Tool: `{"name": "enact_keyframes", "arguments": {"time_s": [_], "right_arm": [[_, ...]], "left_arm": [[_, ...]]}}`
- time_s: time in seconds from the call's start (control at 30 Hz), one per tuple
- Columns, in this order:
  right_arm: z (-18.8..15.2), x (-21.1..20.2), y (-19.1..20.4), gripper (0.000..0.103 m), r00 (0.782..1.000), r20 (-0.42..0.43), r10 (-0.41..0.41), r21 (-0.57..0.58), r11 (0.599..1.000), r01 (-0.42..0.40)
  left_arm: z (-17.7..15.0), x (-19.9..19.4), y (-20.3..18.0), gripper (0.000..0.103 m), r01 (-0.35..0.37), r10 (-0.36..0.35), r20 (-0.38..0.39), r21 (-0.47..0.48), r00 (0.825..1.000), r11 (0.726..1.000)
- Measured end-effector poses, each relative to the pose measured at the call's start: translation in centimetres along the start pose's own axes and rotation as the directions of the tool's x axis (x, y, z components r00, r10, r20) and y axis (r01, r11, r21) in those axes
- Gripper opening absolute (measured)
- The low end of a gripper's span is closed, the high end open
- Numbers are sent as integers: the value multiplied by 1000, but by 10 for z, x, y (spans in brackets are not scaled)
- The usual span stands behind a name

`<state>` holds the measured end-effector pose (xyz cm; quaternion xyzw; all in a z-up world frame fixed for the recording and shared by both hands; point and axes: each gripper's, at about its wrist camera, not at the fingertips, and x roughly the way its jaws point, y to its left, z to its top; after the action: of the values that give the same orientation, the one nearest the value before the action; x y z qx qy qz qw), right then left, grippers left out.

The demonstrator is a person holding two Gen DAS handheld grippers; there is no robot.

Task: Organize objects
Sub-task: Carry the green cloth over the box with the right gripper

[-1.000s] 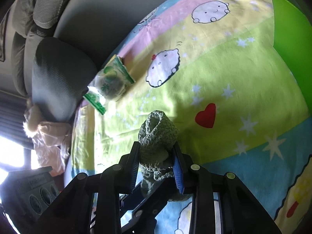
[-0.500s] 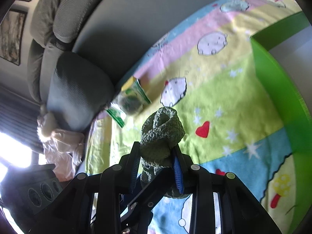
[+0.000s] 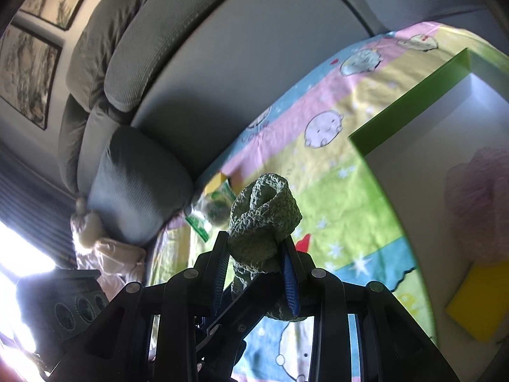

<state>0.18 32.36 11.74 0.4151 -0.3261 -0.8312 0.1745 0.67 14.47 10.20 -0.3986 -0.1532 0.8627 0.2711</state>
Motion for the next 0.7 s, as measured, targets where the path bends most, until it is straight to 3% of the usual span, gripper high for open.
{"name": "enact_keyframes", "arguments": {"time_s": [0.37,0.7], "right_arm": [[13,-46,-33,34,992,123,-12,56,998,5],[23,-67,-68,34,984,170,-43,123,992,22]], "left_arm": [[3,23,-46,26,98,-98,4,59,995,993],[-2,54,-75,26,127,-124,-41,89,991,988]]}}
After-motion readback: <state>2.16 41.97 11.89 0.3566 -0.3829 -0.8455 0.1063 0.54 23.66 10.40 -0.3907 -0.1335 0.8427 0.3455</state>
